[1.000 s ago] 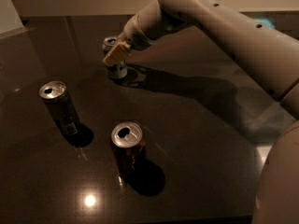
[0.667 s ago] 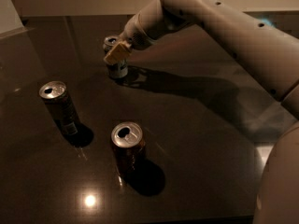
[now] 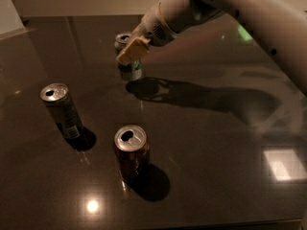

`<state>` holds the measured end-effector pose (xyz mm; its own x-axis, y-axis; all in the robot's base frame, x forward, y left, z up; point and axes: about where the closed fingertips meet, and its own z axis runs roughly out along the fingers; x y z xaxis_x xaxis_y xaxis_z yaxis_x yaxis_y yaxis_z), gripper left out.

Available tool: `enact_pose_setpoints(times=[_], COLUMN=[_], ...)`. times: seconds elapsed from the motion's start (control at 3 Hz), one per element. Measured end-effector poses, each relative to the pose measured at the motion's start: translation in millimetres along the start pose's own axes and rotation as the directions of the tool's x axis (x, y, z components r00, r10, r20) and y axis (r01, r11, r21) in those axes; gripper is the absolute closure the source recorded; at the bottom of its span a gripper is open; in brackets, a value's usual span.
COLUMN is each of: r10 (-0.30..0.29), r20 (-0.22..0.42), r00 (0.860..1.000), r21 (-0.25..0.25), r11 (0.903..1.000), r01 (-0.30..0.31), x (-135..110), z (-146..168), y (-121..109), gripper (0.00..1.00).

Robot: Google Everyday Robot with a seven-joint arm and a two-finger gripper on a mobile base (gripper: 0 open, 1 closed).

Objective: Move 7up can near orange can

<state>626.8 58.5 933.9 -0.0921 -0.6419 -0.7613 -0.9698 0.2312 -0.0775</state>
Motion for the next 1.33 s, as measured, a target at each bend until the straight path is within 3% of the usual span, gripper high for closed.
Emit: enact_pose_setpoints(times=[0.67,1.0,1.33], r10=[-0.026,-0.06,-0.137], r20=[-0.032,-0.008,0.033], r00=[0.999,0.998,0.99], r21=[-0.107,-0.16,-0.225], r11=[0.994,0.9854,0.9642], r01=[0.022,0.058,0.141], x=[37.4,58.9,67.3], z=[-68.0,-93.0,-107.5], y=[50.8,75.3,109.5], gripper=[1.0,1.0,1.0])
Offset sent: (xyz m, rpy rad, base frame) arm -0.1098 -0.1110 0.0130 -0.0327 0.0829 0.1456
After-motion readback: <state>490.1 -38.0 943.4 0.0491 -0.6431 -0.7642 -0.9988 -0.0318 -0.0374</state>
